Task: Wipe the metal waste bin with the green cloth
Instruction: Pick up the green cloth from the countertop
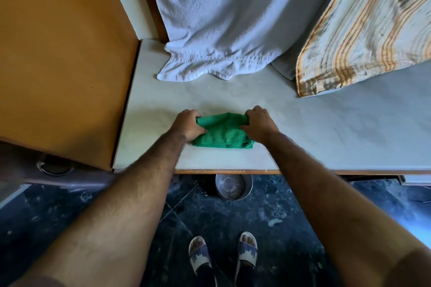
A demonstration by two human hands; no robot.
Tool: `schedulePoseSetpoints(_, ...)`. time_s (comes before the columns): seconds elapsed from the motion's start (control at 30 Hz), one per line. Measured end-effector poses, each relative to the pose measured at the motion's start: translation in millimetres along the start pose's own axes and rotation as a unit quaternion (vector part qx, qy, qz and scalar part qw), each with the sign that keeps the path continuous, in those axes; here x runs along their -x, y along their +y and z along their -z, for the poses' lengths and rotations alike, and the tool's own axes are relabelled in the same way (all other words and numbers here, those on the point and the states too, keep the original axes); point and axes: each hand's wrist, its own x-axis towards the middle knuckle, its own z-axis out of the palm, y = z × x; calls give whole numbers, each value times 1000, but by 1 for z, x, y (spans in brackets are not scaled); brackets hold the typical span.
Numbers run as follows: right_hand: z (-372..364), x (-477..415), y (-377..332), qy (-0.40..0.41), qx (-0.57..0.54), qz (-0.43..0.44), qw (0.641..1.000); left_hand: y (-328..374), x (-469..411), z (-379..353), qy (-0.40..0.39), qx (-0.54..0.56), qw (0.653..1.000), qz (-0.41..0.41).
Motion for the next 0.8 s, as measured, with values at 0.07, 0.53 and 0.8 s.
schedulePoseSetpoints(0.07,10,6,1,-10,-53,-12,998,-1,5,6,-17,110,994,16)
schedulePoseSetpoints(0.53,42,103,-12,-110,-213,42,970,11,94,13,-72,371,925,-38)
schedulePoseSetpoints(0.8,-12,142,18,-158,-206,31,965,-7,144,-78,-9,348,935,72)
